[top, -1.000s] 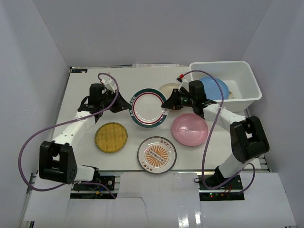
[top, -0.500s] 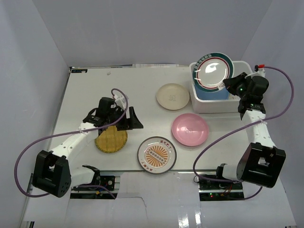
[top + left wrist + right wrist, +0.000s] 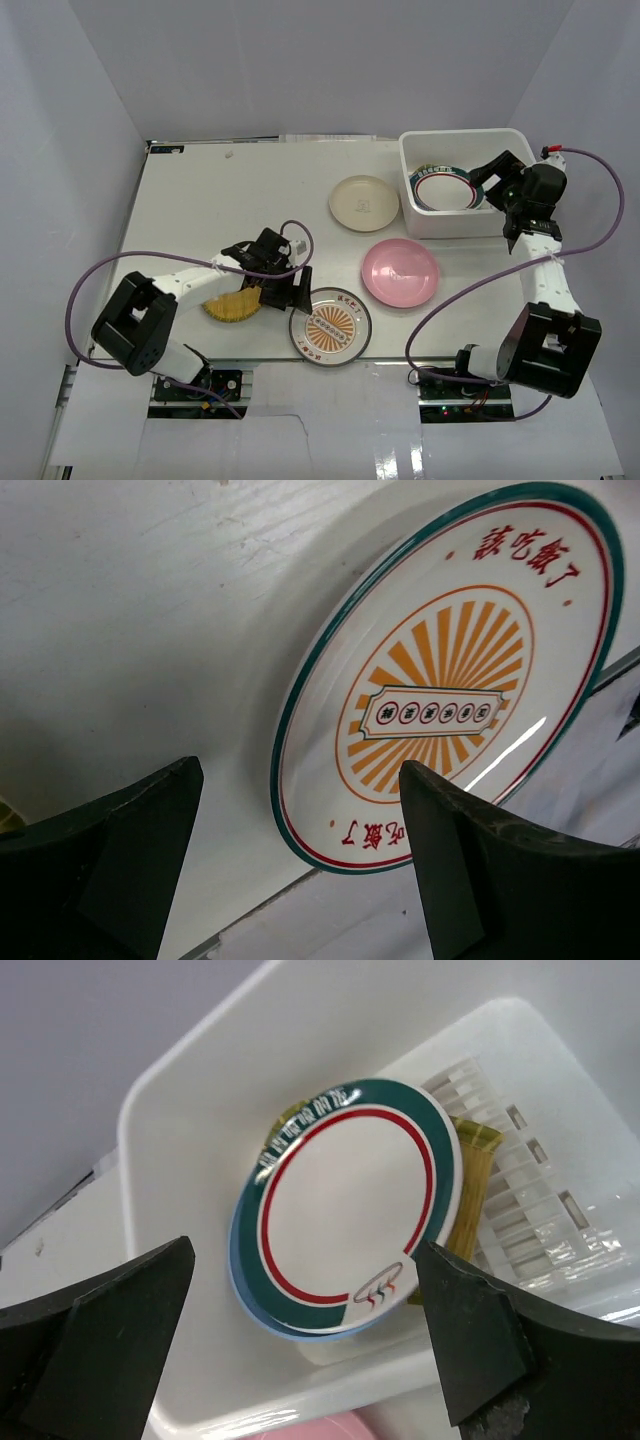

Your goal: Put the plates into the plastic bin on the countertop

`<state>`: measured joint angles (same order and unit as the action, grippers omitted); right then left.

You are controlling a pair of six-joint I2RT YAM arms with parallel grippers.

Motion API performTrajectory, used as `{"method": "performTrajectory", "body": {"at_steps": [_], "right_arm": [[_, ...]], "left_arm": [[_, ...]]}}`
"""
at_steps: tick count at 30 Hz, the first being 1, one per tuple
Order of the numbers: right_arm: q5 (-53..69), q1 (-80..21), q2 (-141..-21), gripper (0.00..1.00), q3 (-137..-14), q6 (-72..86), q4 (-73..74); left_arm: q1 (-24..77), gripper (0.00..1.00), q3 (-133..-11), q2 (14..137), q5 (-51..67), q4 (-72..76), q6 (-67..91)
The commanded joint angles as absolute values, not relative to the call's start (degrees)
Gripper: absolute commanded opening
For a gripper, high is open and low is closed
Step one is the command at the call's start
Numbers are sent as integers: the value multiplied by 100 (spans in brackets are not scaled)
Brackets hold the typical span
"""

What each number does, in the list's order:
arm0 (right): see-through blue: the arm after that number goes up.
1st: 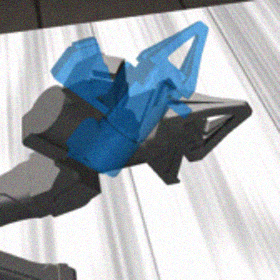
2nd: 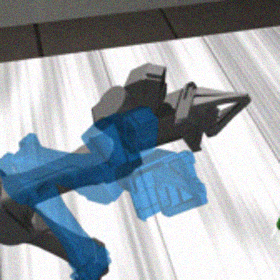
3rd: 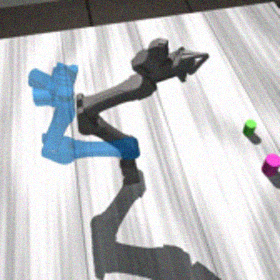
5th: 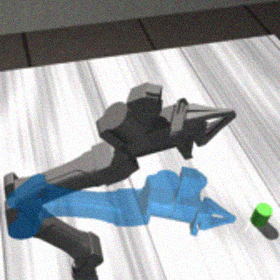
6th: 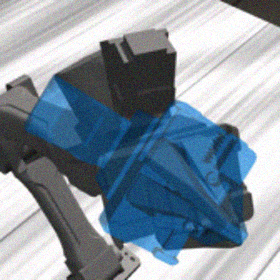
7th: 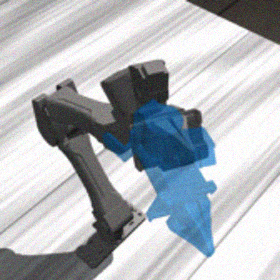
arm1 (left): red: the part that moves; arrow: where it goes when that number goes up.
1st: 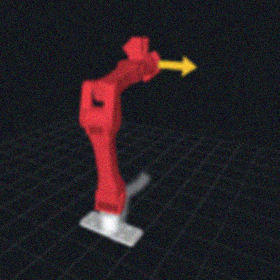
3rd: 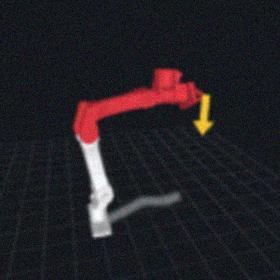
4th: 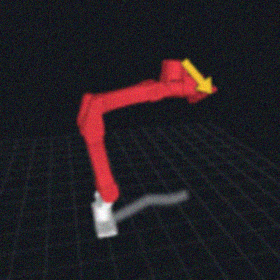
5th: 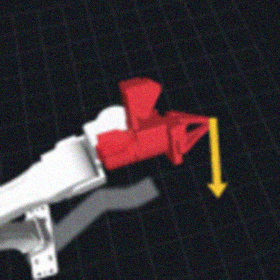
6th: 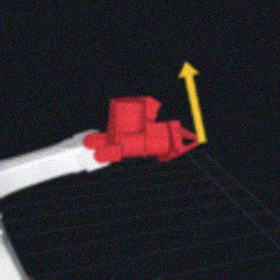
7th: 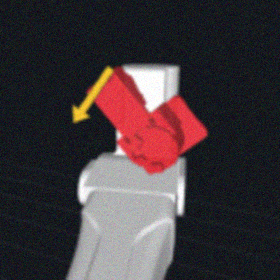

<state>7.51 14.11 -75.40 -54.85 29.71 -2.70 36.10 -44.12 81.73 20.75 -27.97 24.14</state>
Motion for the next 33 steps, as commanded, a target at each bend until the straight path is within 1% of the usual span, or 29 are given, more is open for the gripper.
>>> {"method": "performTrajectory", "body": {"at_steps": [1, 3, 4, 5, 6, 8, 9, 11, 12, 13, 16, 18, 21, 25, 33], "right_arm": [[1229, 1284, -6927, 98, -5617, 2979, -596], [1545, 1100, -6795, 97, -5494, 3049, -641], [1608, 785, -6663, 97, -5424, 3050, -737], [1669, 591, -6610, 96, -5362, 3032, -747], [1679, 189, -6566, 96, -5266, 2937, -704], [1687, -270, -6469, 96, -5099, 2874, -677], [1775, -655, -6451, 96, -4906, 2857, -685], [1959, -1026, -6416, 96, -4721, 2795, -703], [2030, -1368, -6433, 96, -4650, 2717, -660], [2109, -1502, -6442, 96, -4554, 2568, -590], [2601, -2038, -6504, 99, -4386, 1955, -265], [2742, -2336, -6539, 90, -4290, 1584, 52], [3207, -2434, -6627, 90, -4079, 1143, 439], [3576, -2610, -6758, 90, -3797, 1055, 290], [3349, -2777, -7320, 90, -3780, 949, 185]], "left_arm": [[3735, 89, -4447, 8367, 1819, -2918, 2241], [3762, 81, -4430, 8490, 1898, -2900, 2241], [3779, 77, -4412, 8577, 1968, -2866, 2215], [3779, 68, -4386, 8604, 2082, -2848, 2206], [3779, 63, -4368, 8631, 2100, -2839, 2197], [3779, 52, -4316, 8640, 2162, -2813, 2188], [3788, 38, -4298, 8640, 2145, -2813, 2180], [3779, 21, -4254, 8578, 2083, -2830, 2180], [3779, 3, -4245, 8535, 1961, -2865, 2171], [3779, 0, -4245, 8421, 1882, -2917, 2188], [3779, 0, -4333, 8192, 1662, -3031, 2206], [3771, 0, -4499, 7929, 1635, -3085, 2224], [3771, 0, -4797, 7568, 1714, -3181, 2250], [3762, 0, -5166, 7208, 1950, -3269, 2276], [3639, 0, -5677, 6724, 2460, -3252, 2355]]}}
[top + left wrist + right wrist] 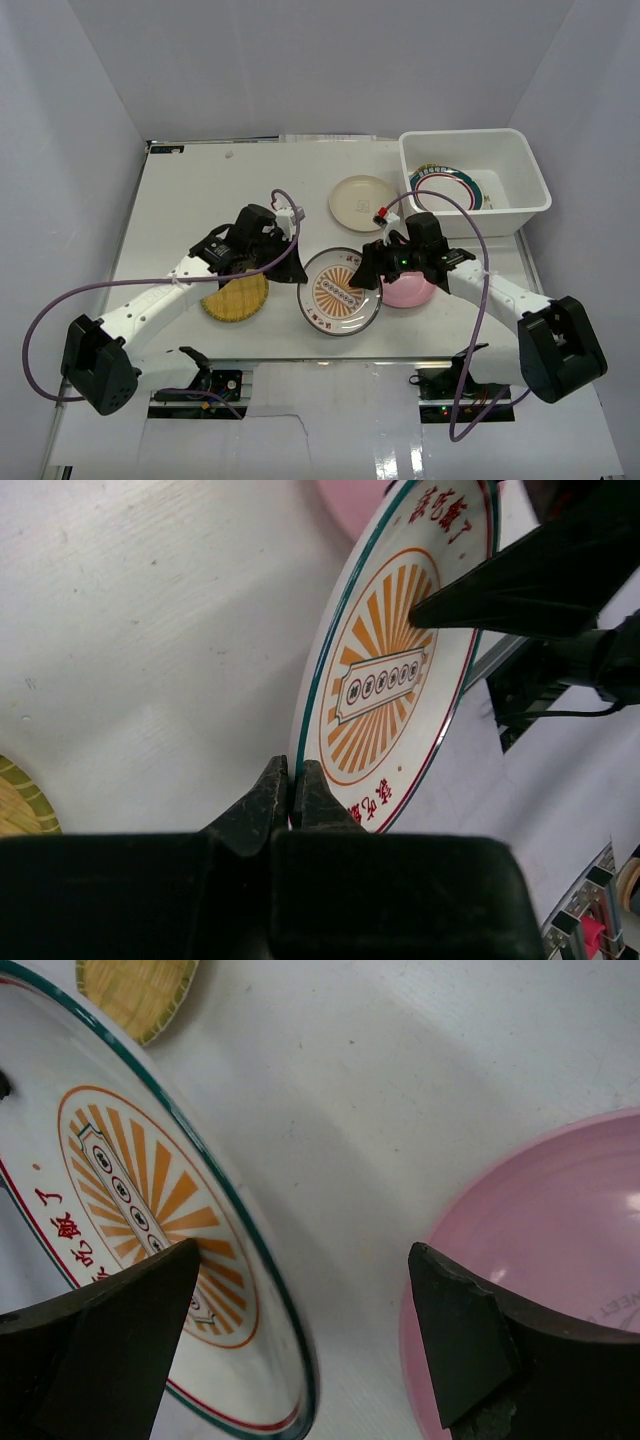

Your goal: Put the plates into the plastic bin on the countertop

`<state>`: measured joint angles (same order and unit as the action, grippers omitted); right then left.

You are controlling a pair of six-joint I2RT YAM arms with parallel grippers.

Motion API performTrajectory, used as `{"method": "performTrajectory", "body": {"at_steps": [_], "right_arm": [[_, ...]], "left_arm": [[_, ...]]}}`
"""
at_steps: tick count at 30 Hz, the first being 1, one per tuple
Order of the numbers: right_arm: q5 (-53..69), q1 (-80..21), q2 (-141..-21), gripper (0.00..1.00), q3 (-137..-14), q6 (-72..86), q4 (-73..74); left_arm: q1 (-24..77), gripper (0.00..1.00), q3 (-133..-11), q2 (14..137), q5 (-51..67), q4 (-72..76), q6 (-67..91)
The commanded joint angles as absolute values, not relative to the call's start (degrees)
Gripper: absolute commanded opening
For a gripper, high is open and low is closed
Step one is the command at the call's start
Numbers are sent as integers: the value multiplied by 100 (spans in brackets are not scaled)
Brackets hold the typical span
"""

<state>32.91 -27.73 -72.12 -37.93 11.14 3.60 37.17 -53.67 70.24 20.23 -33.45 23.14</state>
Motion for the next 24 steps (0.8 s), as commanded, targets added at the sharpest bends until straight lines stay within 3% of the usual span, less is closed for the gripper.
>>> {"method": "performTrajectory", "body": {"at_steps": [1, 2, 3, 5, 6, 7, 8, 9, 13, 16, 20, 24], "right_arm": [[3331, -2786, -7356, 91, -3762, 958, 132], [3531, -2777, -7383, 94, -3753, 967, 71], [3725, -2777, -7409, 91, -3736, 984, -112], [4233, -2777, -7365, 51, -3648, 1203, -559], [4245, -2777, -7235, 16, -3630, 1309, -658], [4202, -2769, -7181, 8, -3639, 1466, -720], [4079, -2751, -7076, 8, -3691, 1520, -756], [4043, -2734, -7040, 8, -3770, 1590, -756], [3718, -2418, -6926, 8, -4541, 2116, -765], [3358, -1830, -6838, 8, -5008, 2407, -773], [2709, -330, -6733, 8, -5554, 3179, -773], [1602, 649, -6741, 8, -5450, 3514, -747]], "left_arm": [[3630, 0, -5695, 6680, 2522, -3235, 2373], [3621, 0, -5739, 6662, 2566, -3226, 2382], [3604, 0, -5757, 6653, 2532, -3226, 2382], [3569, 0, -5827, 6653, 2409, -3287, 2356], [3551, 2, -5853, 6662, 2208, -3313, 2347], [3551, 19, -5888, 6645, 2041, -3392, 2338], [3551, 30, -5923, 6627, 1856, -3427, 2312], [3542, 53, -6002, 6601, 1472, -3471, 2303], [3542, 98, -6196, 6364, 538, -3524, 2250], [3551, 98, -6214, 6048, -25, -3481, 2101], [3542, 98, -5881, 5477, -351, -3279, 1811], [3542, 98, -5117, 4844, -589, -2692, 1740]]}}
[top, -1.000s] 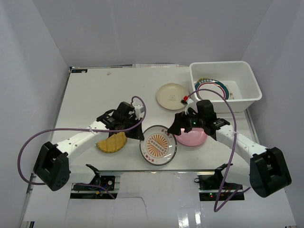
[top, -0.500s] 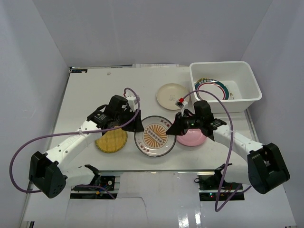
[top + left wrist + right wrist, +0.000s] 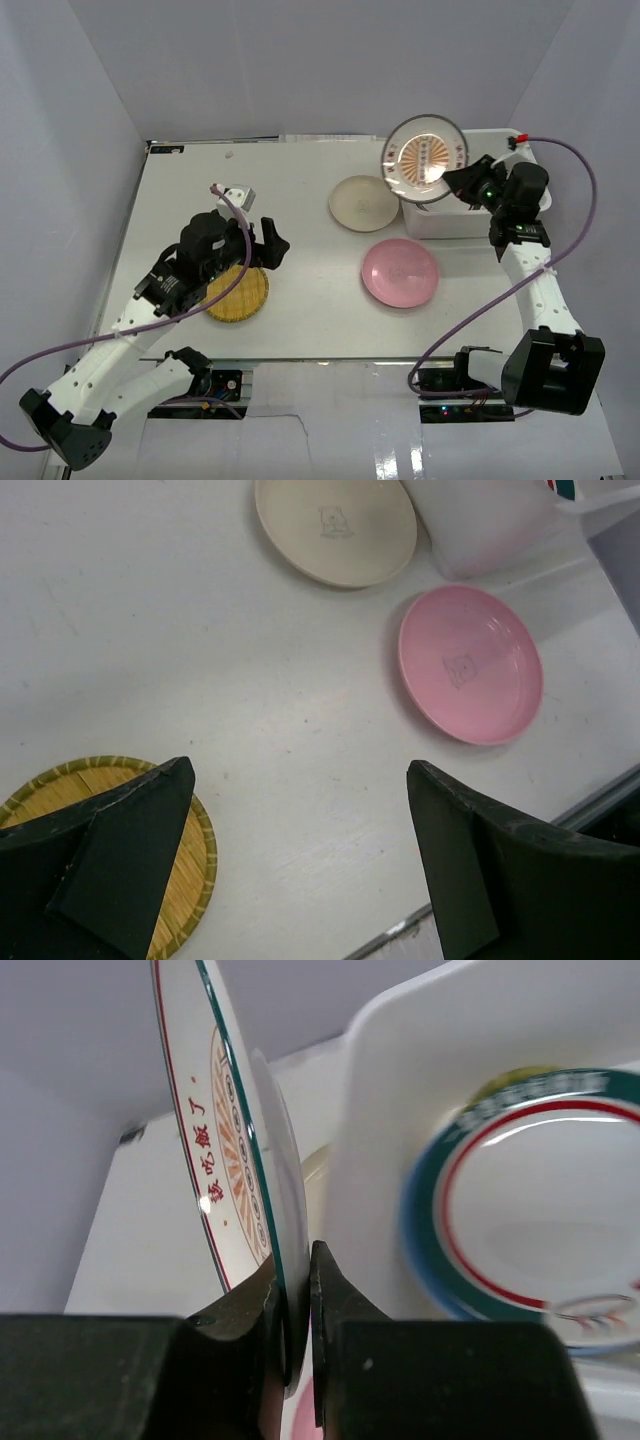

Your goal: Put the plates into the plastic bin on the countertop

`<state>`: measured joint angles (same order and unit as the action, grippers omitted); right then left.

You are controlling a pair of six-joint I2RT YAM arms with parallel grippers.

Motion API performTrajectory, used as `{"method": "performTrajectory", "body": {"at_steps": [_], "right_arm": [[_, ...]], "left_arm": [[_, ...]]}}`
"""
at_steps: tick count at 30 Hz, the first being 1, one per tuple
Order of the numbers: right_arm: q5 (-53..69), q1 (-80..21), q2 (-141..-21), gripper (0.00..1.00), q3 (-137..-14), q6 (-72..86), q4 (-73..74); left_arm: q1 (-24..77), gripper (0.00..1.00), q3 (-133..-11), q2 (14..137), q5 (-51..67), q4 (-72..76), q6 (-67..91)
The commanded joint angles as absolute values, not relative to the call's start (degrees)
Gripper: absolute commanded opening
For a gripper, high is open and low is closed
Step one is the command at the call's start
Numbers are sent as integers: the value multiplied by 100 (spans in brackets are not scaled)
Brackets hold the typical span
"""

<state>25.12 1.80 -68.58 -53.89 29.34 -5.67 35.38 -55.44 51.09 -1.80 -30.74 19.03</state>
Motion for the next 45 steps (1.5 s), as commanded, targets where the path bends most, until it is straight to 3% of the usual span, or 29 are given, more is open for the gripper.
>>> {"method": "performTrajectory", "body": {"at_steps": [1, 7, 10, 16, 18, 21, 27, 30, 31, 34, 36, 41, 45], "right_arm": [[1191, 781, -6750, 8, -5397, 3542, -730], [64, 1107, -7469, 8, -5782, 3077, -247], [-184, 1107, -7794, 16, -6099, 2840, -27], [-263, 1099, -7867, 76, -6644, 2558, 624], [-220, 1046, -7753, 82, -6697, 2505, 711], [-88, 608, -7472, 82, -6759, 2242, 764], [147, -1922, -7593, 54, -6951, 664, 940], [308, -2775, -8286, 59, -7319, -320, 1396], [168, -3108, -8723, 68, -7452, -525, 1563], [237, -3366, -9587, 79, -7936, -975, 1925], [368, -3366, -10139, 81, -8251, -1028, 1942], [431, -3375, -11178, 80, -8894, -1204, 2241], [247, -3436, -11855, 63, -9228, -1151, 2320]], "left_arm": [[3542, 98, -4785, 4625, -589, -2585, 1775], [3542, 98, -4025, 4079, -606, -2030, 1803], [3542, 98, -4008, 4026, -782, -2039, 1723], [3551, 98, -4008, 3903, -764, -2074, 1731], [3551, 98, -3999, 3832, -782, -2074, 1740], [3542, 98, -4017, 3771, -896, -2083, 1758], [3533, 98, -4166, 3542, -1493, -2031, 1881], [3516, 98, -4087, 3305, -1801, -1864, 1828], [3498, 98, -4043, 3209, -1854, -1837, 1793], [3481, 98, -3955, 3112, -2039, -1854, 1776], [3472, 98, -3911, 3015, -2162, -1881, 1784], [3463, 98, -3858, 2936, -2259, -1925, 1802], [3463, 98, -3885, 3032, -2171, -1916, 1802]]}}
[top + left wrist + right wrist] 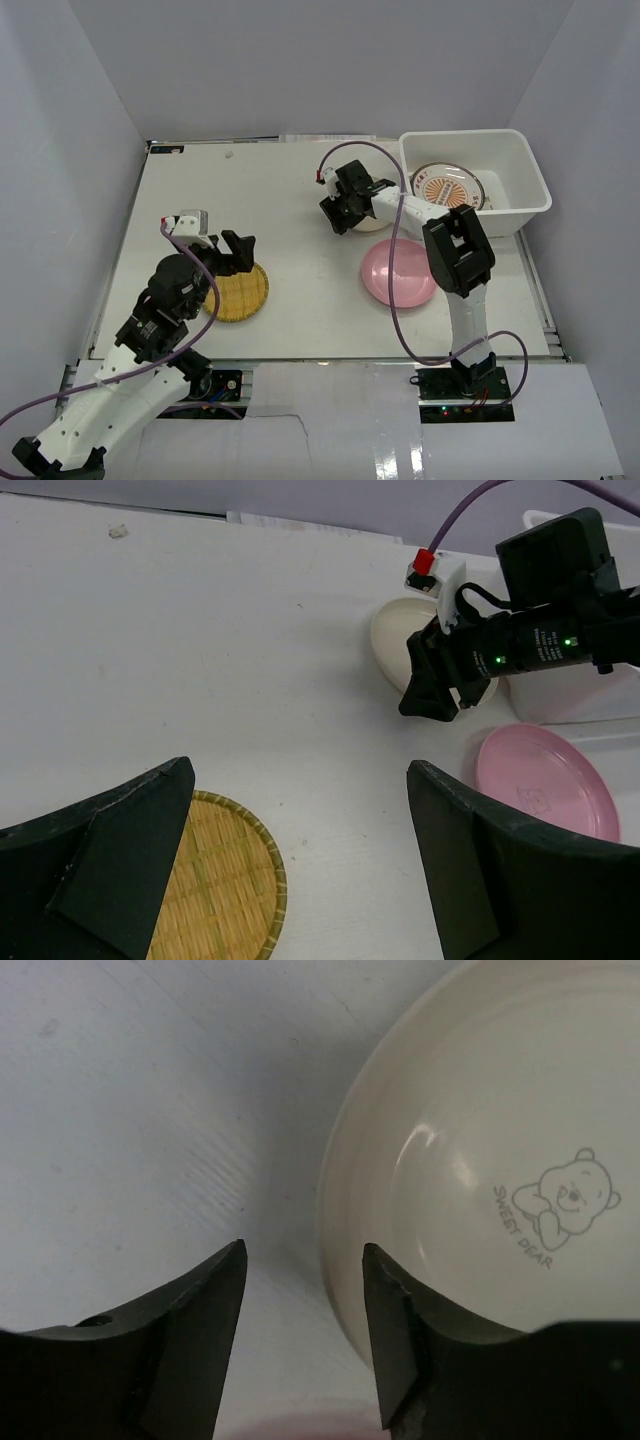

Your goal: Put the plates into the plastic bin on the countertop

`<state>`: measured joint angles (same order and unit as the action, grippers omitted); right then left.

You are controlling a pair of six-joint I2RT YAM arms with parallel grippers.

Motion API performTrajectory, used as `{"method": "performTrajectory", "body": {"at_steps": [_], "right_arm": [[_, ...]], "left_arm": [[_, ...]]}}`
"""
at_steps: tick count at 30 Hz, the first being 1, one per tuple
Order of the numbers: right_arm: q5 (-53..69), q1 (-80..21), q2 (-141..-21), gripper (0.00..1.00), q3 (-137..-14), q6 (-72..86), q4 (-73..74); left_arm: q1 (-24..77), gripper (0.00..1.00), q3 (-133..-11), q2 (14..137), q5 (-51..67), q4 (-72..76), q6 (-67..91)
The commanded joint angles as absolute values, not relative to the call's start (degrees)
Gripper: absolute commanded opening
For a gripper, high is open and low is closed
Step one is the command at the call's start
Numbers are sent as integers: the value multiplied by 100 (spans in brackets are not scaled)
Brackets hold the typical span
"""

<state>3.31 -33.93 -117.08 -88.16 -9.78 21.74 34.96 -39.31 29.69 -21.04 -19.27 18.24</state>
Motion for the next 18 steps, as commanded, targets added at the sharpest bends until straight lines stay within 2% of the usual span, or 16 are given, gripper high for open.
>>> {"method": "performTrajectory", "body": {"at_steps": [1, 2, 3, 4, 5, 8, 13, 17, 18], "right_arm": [[98, -3471, -12057, 54, -9307, -1143, 2329], [44, -3489, -12128, 47, -9456, -1134, 2320], [35, -3559, -12225, 36, -9518, -1151, 2320], [35, -3612, -12252, 11, -9606, -1151, 2338], [35, -3665, -12243, 8, -9702, -1169, 2347], [35, -3989, -11980, 8, -9834, -1283, 2224], [-88, -4157, -10611, 8, -9721, -1029, 1619], [-1184, -4131, -9670, 8, -9554, -1159, 1179], [-1830, -4061, -9416, 8, -9441, -1238, 1134]], "left_arm": [[3445, 98, -3885, 3050, -2136, -1907, 1810], [3454, 98, -3885, 3067, -2127, -1916, 1811], [3437, 98, -3885, 3067, -2118, -1916, 1802], [3445, 98, -3885, 3067, -2127, -1925, 1802], [3437, 98, -3885, 3050, -2136, -1925, 1793], [3410, 98, -3867, 3015, -2162, -1899, 1802], [3401, 98, -3867, 3050, -2136, -1916, 1802], [3384, 98, -3867, 3059, -2057, -1899, 1811], [3392, 98, -3867, 3059, -2013, -1907, 1811]]}}
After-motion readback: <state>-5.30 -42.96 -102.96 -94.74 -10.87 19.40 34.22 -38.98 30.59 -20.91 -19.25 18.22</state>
